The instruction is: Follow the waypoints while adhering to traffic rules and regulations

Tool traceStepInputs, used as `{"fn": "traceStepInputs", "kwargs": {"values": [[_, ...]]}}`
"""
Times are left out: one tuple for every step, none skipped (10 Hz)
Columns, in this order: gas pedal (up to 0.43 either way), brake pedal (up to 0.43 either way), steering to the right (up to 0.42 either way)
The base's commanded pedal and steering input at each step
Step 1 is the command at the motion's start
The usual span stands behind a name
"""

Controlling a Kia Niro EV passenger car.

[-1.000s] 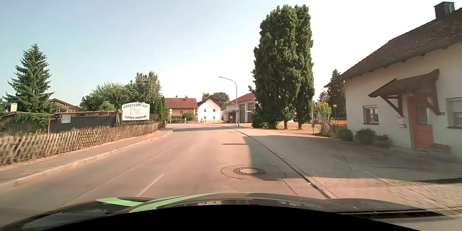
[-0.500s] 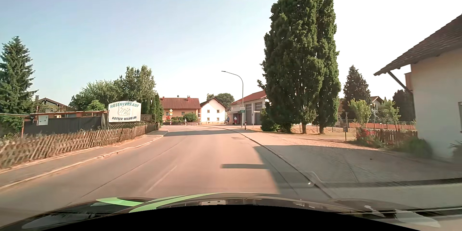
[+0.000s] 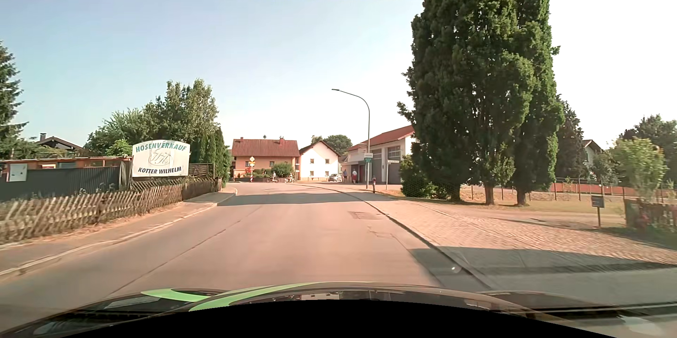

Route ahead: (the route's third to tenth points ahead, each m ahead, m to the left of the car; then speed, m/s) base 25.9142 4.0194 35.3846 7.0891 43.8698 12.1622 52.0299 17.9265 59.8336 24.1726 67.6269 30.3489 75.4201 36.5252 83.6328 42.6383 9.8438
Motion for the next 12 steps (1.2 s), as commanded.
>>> {"fn": "traceStepInputs", "kwargs": {"values": [[0.059, 0.0, -0.033], [0.059, 0.0, -0.033], [0.059, 0.0, -0.033], [0.059, 0.0, -0.033], [0.079, 0.0, -0.034], [0.098, 0.0, -0.036], [0.098, 0.0, -0.036], [0.098, 0.0, -0.036], [0.098, 0.0, -0.036], [0.098, 0.0, -0.034], [0.098, 0.0, -0.033], [0.098, 0.0, -0.031]]}}
